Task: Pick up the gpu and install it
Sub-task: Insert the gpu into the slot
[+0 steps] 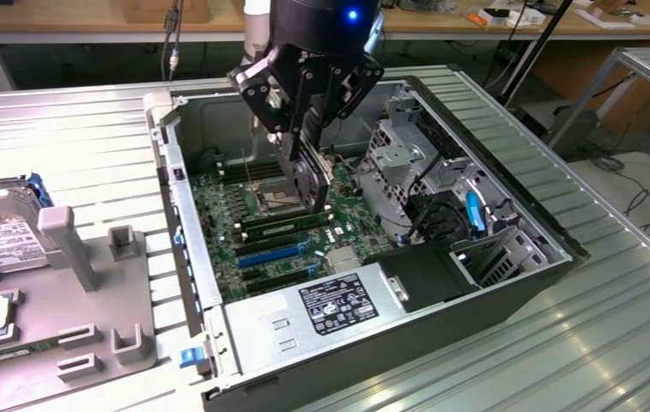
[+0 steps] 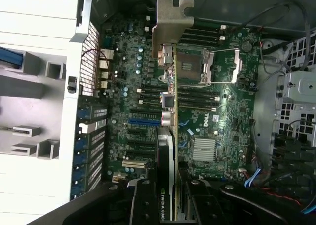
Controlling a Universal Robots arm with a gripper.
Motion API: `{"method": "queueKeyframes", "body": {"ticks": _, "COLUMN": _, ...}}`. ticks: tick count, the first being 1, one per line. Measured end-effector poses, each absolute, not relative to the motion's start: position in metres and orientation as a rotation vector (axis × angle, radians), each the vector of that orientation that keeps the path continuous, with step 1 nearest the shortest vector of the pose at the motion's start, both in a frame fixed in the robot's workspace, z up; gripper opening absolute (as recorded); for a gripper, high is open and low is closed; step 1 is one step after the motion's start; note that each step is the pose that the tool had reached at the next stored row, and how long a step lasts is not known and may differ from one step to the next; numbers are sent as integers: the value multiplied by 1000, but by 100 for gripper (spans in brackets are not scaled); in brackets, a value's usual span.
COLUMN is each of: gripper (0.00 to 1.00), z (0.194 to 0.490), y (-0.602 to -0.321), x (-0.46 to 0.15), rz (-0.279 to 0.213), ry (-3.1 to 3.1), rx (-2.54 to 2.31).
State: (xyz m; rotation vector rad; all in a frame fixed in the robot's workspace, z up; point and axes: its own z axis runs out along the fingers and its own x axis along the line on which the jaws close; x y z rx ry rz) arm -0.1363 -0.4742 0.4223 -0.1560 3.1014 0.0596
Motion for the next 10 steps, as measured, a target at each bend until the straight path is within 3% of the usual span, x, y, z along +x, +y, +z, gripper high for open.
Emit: {"method": "queueKeyframes", "body": {"ticks": 10, "gripper": 27, "z": 422, "y": -474, "x": -136, "rz": 62, "ry": 3093, "rx": -300}}
